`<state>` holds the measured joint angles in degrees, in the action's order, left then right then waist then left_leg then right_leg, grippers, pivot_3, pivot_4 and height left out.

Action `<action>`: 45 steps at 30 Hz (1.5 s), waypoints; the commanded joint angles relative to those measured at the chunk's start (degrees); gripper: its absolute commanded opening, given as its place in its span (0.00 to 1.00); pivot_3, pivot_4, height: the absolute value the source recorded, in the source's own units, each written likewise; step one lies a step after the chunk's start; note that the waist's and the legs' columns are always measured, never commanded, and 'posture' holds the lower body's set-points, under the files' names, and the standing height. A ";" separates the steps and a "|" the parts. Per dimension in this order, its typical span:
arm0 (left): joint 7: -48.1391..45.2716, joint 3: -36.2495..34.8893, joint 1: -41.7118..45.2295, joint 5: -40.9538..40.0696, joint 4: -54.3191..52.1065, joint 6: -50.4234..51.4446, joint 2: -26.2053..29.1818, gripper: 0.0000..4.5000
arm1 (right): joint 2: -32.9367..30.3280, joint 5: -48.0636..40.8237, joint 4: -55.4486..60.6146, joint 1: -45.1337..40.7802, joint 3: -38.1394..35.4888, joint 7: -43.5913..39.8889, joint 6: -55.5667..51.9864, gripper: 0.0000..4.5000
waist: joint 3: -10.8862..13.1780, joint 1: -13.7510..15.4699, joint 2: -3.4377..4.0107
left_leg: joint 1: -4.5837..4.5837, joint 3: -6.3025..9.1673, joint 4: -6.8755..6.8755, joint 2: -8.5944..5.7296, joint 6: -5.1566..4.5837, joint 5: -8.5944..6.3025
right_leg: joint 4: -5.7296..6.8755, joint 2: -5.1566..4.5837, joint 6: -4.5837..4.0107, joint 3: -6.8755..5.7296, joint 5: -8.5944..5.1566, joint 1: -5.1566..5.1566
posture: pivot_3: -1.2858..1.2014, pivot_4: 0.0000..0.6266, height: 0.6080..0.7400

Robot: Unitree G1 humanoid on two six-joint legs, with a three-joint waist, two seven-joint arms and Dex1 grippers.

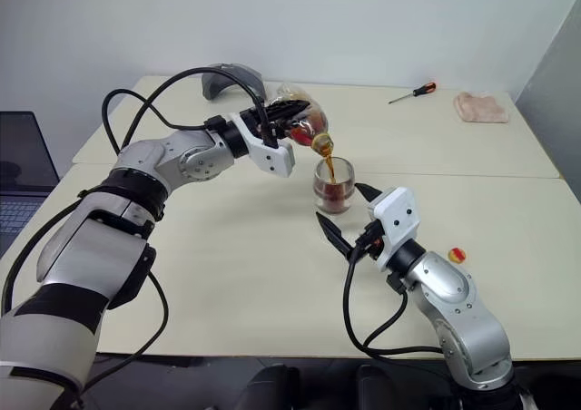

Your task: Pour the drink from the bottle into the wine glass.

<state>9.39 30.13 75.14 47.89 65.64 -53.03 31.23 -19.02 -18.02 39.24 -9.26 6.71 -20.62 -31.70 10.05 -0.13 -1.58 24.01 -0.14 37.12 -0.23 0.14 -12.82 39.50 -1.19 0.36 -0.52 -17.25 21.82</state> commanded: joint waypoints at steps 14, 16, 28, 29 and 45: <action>2.13 0.54 3.57 -0.34 0.61 0.08 -0.83 0.17 | -0.13 -0.56 3.44 0.67 -1.27 1.12 -0.02 1.00 | 0.00 0.00 0.00 | 0.02 0.00 0.02 -0.02 0.00 0.00 | 0.04 -0.01 0.02 0.01 -0.02 0.02 | 0.52 0.24 1.00; 2.32 0.59 3.65 -0.27 0.73 0.08 -0.89 0.17 | -0.17 -0.59 3.44 0.66 -1.35 1.13 -0.04 1.00 | 0.00 -0.02 0.00 | 0.02 0.01 0.02 -0.02 0.00 0.00 | 0.05 -0.01 0.02 0.02 -0.02 0.02 | 0.52 0.24 1.00; 2.47 0.71 3.90 -0.09 0.75 -0.30 -1.04 0.17 | -0.05 -0.68 3.15 0.26 -1.82 1.22 0.08 1.00 | 0.00 -0.03 0.00 | 0.02 0.00 0.03 -0.02 0.01 0.01 | 0.08 -0.01 0.03 0.01 -0.02 0.05 | 0.52 0.24 1.00; 2.41 0.71 3.84 -0.10 0.75 -0.35 -0.98 0.17 | 0.03 -0.68 3.18 0.23 -1.84 1.33 0.04 1.00 | 0.00 -0.03 0.00 | 0.02 0.00 0.03 -0.02 0.01 0.01 | 0.08 -0.01 0.03 0.01 -0.02 0.05 | 0.52 0.24 1.00; 0.04 -0.03 2.55 -2.01 -0.01 -2.35 -1.04 0.17 | 0.69 -0.07 2.67 0.55 -1.35 2.18 1.14 1.00 | 0.00 -0.03 0.00 | 0.03 0.00 0.04 -0.02 0.02 0.01 | 0.08 -0.01 0.03 0.02 -0.02 0.05 | 0.52 0.24 1.00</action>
<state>9.09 31.20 76.71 47.46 67.29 -54.64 29.98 -18.68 -18.05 40.14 -8.40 5.79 -18.62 -31.79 10.05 -0.16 -1.58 24.03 -0.14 37.16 -0.25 0.15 -12.81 39.58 -1.21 0.39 -0.50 -17.28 21.86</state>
